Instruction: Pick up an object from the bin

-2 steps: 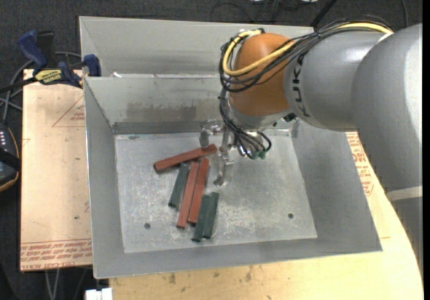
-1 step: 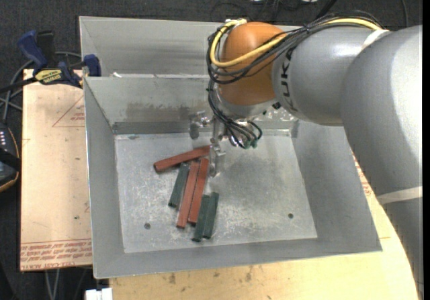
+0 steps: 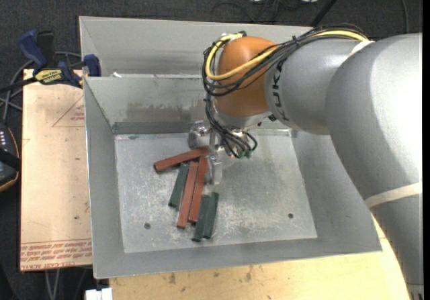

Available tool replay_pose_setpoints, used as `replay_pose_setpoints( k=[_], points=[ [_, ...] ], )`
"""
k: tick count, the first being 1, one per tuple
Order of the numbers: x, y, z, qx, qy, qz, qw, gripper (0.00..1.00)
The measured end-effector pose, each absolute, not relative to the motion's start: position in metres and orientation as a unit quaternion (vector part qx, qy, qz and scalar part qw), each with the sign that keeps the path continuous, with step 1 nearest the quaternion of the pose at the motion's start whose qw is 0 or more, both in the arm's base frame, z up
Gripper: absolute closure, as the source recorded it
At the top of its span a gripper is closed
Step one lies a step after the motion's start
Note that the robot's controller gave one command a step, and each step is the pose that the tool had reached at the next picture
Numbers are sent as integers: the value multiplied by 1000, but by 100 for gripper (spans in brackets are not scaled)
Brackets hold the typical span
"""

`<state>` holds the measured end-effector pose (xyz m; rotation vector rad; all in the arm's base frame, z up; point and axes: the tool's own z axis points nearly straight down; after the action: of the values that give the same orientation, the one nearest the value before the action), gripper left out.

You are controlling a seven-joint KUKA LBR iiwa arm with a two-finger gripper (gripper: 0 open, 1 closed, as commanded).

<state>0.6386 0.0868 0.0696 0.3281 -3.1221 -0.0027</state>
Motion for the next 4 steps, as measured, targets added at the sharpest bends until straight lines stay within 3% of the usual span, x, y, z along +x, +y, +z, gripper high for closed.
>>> replay_pose_setpoints(
  k=[1,2,3,4],
  points=[
    [640,87,72,105,-994,-1,-1,0],
    [643,87,77,105,-994,-1,-6,100],
    [645,88,99,105,-994,-1,-3,100],
    [647,89,146,106,-994,0,-4,100]
  ],
)
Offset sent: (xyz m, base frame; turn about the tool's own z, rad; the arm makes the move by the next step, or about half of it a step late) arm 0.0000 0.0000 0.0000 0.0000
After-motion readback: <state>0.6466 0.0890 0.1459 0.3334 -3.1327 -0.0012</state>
